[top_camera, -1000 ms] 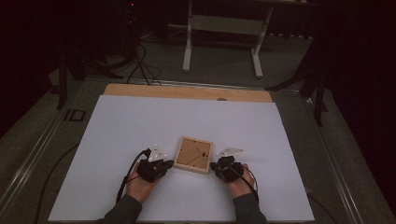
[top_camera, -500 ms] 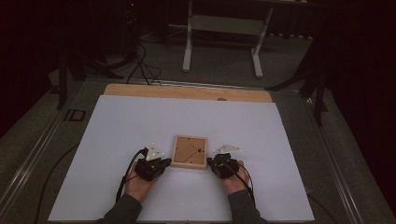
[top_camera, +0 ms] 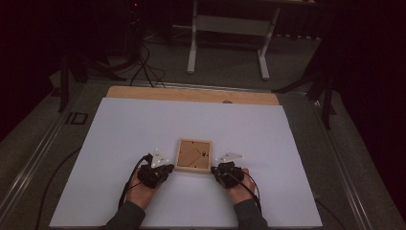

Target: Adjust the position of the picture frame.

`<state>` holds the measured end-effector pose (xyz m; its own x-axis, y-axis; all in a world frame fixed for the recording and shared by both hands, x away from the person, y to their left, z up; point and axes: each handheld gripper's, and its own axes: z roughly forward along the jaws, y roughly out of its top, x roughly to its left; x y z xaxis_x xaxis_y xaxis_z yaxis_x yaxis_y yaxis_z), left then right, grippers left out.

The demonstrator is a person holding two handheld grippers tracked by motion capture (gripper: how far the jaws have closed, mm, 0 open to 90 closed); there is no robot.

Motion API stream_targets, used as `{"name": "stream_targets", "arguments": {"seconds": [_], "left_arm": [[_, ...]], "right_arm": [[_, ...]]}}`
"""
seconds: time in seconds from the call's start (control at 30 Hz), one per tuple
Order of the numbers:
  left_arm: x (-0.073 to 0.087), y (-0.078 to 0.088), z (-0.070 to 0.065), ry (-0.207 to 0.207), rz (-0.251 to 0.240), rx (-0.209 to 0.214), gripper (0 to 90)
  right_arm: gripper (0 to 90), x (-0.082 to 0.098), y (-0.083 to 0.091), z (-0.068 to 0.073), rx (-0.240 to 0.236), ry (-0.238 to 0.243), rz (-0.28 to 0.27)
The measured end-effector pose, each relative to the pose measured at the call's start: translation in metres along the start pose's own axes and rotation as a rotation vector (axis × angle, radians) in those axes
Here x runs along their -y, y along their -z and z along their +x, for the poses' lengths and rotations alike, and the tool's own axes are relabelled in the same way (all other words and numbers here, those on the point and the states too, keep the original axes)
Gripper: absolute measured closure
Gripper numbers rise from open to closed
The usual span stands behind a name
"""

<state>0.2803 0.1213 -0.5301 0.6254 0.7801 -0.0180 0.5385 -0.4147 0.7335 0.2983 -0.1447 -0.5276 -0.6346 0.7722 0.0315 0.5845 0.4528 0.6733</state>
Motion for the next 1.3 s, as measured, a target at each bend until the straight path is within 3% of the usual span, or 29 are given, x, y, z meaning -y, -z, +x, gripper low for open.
{"name": "stream_targets", "arguments": {"seconds": [0.23, 0.43, 1.3], "left_arm": [[0.002, -0.002, 0.003, 0.007, 0.009, -0.024, 89.1], [0.004, 0.000, 0.009, 0.053, 0.002, -0.045, 89.3], [0.005, -0.002, 0.009, 0.051, 0.000, -0.063, 89.4]], "right_arm": [[89.8, -0.002, -0.005, 0.002, -0.003, 0.009, 0.002], [89.9, -0.010, -0.014, 0.005, 0.005, 0.038, -0.008], [89.8, -0.012, -0.018, 0.003, 0.012, 0.040, -0.025]]}}
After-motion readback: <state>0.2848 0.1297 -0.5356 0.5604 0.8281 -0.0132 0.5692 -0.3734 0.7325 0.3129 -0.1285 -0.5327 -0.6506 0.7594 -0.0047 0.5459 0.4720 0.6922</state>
